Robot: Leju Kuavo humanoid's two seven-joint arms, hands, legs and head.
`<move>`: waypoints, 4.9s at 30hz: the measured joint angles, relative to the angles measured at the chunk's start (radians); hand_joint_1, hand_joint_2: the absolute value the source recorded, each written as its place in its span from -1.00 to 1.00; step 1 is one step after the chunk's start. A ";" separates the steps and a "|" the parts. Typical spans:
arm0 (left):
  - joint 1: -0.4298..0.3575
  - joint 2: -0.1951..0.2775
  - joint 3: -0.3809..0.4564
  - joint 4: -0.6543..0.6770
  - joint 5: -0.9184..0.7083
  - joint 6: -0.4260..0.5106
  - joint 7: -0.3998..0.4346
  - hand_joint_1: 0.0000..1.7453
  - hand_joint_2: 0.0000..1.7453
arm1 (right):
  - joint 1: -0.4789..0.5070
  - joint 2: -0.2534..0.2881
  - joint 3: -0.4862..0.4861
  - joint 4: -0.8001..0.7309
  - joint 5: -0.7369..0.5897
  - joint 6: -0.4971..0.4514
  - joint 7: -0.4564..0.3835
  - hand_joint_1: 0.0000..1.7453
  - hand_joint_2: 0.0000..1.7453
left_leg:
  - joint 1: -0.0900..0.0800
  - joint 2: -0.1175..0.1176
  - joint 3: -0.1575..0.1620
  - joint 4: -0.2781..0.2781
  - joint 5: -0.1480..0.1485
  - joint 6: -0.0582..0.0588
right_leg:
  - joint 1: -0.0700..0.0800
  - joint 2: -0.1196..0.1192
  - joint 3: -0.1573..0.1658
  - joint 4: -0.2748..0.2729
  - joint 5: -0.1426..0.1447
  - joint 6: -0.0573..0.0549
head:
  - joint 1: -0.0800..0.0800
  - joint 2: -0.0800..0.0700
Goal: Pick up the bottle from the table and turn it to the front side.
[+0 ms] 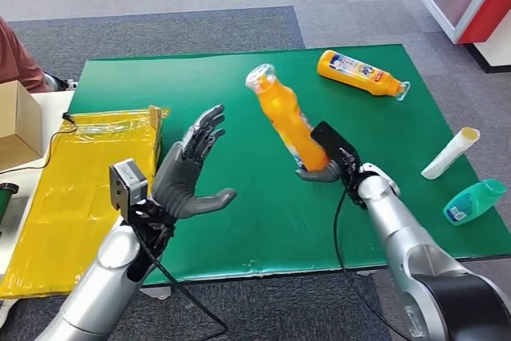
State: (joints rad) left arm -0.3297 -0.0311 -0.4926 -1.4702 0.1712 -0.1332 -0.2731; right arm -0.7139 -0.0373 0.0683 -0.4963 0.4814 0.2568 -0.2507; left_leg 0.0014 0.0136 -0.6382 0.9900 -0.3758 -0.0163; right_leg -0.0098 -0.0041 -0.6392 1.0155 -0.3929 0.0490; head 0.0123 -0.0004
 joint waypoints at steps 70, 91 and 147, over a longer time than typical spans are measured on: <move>-0.112 0.177 -0.068 -0.028 0.119 -0.239 0.098 -1.00 1.00 | 0.418 0.042 0.382 -0.929 0.135 -0.577 -0.166 1.00 1.00 | 0.000 0.000 -0.001 -0.001 0.000 0.000 | 0.000 0.000 -0.001 0.000 -0.001 -0.001 | 0.000 0.000; -0.051 0.194 -0.034 -0.135 -0.024 -0.216 0.064 -1.00 1.00 | 0.421 0.046 0.330 -0.876 0.159 -0.533 -0.152 1.00 1.00 | 0.000 0.000 -0.002 0.000 0.000 0.000 | 0.000 0.000 -0.002 0.000 -0.001 0.000 | 0.000 0.000; -0.030 0.106 -0.017 -0.291 -0.914 0.492 0.059 1.00 1.00 | 0.475 0.087 0.326 -0.906 0.123 -0.512 -0.093 -1.00 1.00 | 0.000 0.000 -0.002 -0.001 -0.001 0.000 | 0.000 0.000 -0.002 0.000 -0.002 0.000 | 0.000 0.000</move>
State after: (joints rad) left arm -0.3598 0.0747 -0.5091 -1.7611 -0.7431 0.3589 -0.2145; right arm -0.2394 0.0500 0.3938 -1.4020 0.6047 -0.2551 -0.3439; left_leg 0.0014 0.0136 -0.6400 0.9895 -0.3766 -0.0165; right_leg -0.0096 -0.0042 -0.6412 1.0154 -0.3946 0.0490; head 0.0121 -0.0004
